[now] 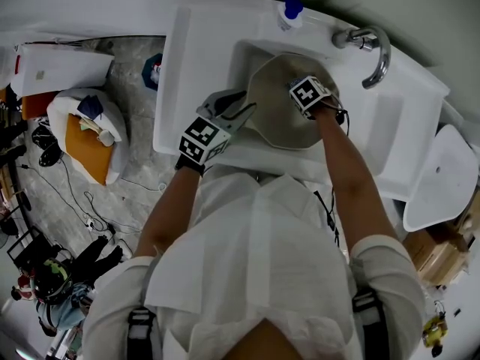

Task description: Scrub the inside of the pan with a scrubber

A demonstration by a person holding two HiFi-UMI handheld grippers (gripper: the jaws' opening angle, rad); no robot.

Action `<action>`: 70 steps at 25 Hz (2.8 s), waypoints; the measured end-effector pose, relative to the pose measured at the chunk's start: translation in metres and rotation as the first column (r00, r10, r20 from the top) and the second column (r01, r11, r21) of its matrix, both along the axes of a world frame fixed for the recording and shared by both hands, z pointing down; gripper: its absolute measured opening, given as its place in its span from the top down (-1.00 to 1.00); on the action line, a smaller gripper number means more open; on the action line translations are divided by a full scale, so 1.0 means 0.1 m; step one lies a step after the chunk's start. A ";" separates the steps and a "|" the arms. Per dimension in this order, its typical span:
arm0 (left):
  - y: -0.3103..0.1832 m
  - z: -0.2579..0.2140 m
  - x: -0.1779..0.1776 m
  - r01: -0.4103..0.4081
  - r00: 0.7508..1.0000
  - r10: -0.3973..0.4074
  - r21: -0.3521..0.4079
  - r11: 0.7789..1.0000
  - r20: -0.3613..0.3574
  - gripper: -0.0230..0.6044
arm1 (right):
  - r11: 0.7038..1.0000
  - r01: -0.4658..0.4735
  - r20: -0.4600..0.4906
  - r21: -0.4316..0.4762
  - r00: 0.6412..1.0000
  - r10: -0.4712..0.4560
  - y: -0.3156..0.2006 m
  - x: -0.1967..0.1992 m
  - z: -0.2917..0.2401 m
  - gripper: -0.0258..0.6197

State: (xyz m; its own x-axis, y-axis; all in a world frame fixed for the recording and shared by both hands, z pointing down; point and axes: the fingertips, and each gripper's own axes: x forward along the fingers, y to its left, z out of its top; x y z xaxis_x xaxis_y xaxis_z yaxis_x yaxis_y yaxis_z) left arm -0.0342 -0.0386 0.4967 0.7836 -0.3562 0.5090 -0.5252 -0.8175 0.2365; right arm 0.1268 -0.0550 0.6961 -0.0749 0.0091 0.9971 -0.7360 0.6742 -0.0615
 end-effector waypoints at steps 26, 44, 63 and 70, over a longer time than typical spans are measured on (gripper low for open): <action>0.01 -0.03 0.02 -0.011 1.000 0.011 0.003 1.000 -0.012 0.45 | 0.976 0.162 0.272 -0.143 0.955 -0.118 0.83 -0.77 -0.09 0.83; 0.04 -0.01 -0.02 -0.005 1.000 0.005 -0.004 1.000 0.003 0.45 | 0.991 -0.078 -0.021 0.108 0.997 0.080 -0.13 0.14 -0.06 0.83; 0.06 -0.02 -0.21 0.011 1.000 -0.011 -0.009 1.000 0.006 0.45 | 0.950 -0.198 0.296 0.242 0.947 0.122 -0.58 -0.80 -0.27 0.83; 0.07 -0.04 -0.19 0.004 1.000 -0.004 -0.007 1.000 0.001 0.45 | 0.973 -0.090 0.419 0.212 0.908 -0.008 -0.27 -1.23 -0.37 0.83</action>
State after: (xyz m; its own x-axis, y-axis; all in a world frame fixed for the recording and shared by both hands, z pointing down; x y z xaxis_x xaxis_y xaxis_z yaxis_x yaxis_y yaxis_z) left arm -0.0529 -0.0316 0.4931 0.7816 -0.3562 0.5121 -0.5290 -0.8135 0.2415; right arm 0.0036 -0.0817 0.6591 -0.4771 -0.2201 0.8508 -0.7034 0.6760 -0.2196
